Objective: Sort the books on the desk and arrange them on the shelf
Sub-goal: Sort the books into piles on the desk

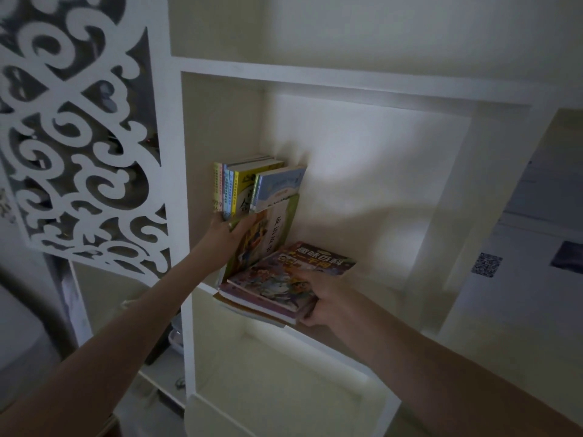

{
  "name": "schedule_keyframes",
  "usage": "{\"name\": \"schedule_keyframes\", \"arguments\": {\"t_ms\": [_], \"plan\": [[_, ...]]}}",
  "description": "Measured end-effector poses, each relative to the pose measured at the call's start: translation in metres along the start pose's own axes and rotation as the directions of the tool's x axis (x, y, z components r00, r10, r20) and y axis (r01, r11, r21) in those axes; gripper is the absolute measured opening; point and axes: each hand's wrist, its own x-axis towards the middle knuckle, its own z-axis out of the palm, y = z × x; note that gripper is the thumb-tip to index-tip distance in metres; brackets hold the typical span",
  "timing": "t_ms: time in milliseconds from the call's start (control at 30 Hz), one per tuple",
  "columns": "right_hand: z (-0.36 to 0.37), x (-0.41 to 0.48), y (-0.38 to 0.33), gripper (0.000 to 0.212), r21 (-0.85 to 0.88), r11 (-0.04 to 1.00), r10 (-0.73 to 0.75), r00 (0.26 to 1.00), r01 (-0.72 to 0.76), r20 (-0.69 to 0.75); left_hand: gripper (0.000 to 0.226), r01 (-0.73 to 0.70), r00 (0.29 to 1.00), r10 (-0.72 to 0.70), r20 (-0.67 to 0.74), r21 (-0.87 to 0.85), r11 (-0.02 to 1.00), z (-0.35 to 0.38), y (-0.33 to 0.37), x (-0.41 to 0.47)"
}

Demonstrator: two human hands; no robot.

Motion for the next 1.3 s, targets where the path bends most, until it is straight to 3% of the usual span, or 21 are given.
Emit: {"name": "schedule_keyframes", "arguments": {"t_ms": [67, 133, 200, 267, 367, 500, 567, 667, 800, 867, 933, 1033, 1067, 1133, 1200, 1300], "plan": [[-0.004, -0.004, -0.002, 0.024, 0.023, 1.0, -0.018, 1.0, 0.018, 0.001, 0.06, -0.038, 0.999, 0.038, 0.001, 0.027, 0.999, 0.001, 0.001, 0.0], [-0.008, -0.009, -0.006, 0.019, 0.054, 0.996, -0.07, 0.997, 0.07, 0.009, 0.055, -0.072, 0.997, 0.077, -0.011, 0.257, 0.964, 0.002, 0.002, -0.007], [-0.01, -0.012, -0.01, 0.013, 0.092, 0.985, -0.153, 0.987, 0.149, 0.039, 0.057, -0.132, 0.987, 0.161, -0.016, 0.497, 0.857, 0.004, 0.001, -0.012], [-0.013, -0.012, -0.013, 0.015, 0.211, 0.947, -0.268, 0.957, 0.241, 0.109, 0.058, -0.125, 0.981, 0.182, -0.062, 0.516, 0.848, 0.007, 0.002, -0.019], [-0.027, -0.005, -0.015, 0.019, 0.371, 0.855, -0.443, 0.883, 0.363, 0.158, 0.036, -0.171, 0.965, 0.247, -0.085, 0.507, 0.845, 0.014, 0.005, -0.026], [-0.041, -0.001, -0.027, 0.037, 0.417, 0.798, -0.573, 0.764, 0.436, 0.296, 0.04, -0.158, 0.935, 0.263, -0.238, 0.385, 0.909, 0.019, 0.006, -0.028], [-0.044, -0.001, -0.032, 0.038, 0.408, 0.803, -0.574, 0.749, 0.435, 0.33, 0.048, -0.201, 0.917, 0.324, -0.231, 0.433, 0.879, 0.02, 0.004, -0.027], [-0.044, 0.006, -0.025, 0.028, 0.393, 0.83, -0.526, 0.788, 0.396, 0.319, 0.044, -0.195, 0.928, 0.326, -0.183, 0.508, 0.839, 0.018, -0.002, -0.023], [-0.048, 0.015, -0.013, 0.021, 0.389, 0.839, -0.509, 0.803, 0.381, 0.31, 0.065, -0.176, 0.957, 0.291, -0.017, 0.762, 0.623, 0.012, -0.006, -0.021], [-0.051, 0.015, -0.011, 0.021, 0.395, 0.834, -0.518, 0.793, 0.384, 0.322, 0.072, -0.163, 0.959, 0.281, -0.032, 0.75, 0.641, 0.013, -0.002, -0.023], [-0.051, 0.015, -0.011, 0.02, 0.402, 0.832, -0.521, 0.788, 0.383, 0.327, 0.059, -0.175, 0.914, 0.382, -0.14, 0.713, 0.679, 0.013, 0.001, -0.024], [-0.047, 0.013, -0.01, 0.02, 0.422, 0.819, -0.538, 0.776, 0.389, 0.329, 0.048, -0.244, 0.751, 0.628, -0.203, 0.799, 0.55, 0.012, 0.005, -0.026], [-0.045, 0.013, -0.01, 0.021, 0.429, 0.818, -0.539, 0.772, 0.384, 0.336, 0.039, -0.284, 0.741, 0.651, -0.162, 0.803, 0.524, 0.01, 0.004, -0.027], [-0.043, 0.015, -0.009, 0.022, 0.432, 0.821, -0.533, 0.771, 0.373, 0.348, 0.031, -0.358, 0.788, 0.61, -0.078, 0.748, 0.558, 0.004, 0.007, -0.029], [-0.042, 0.018, -0.008, 0.024, 0.425, 0.829, -0.523, 0.772, 0.363, 0.36, 0.031, -0.345, 0.825, 0.559, -0.082, 0.71, 0.614, 0.0, 0.012, -0.029], [-0.045, 0.023, -0.005, 0.029, 0.414, 0.842, -0.509, 0.763, 0.346, 0.398, 0.028, -0.281, 0.86, 0.507, -0.047, 0.787, 0.549, -0.004, 0.025, -0.024]]}}
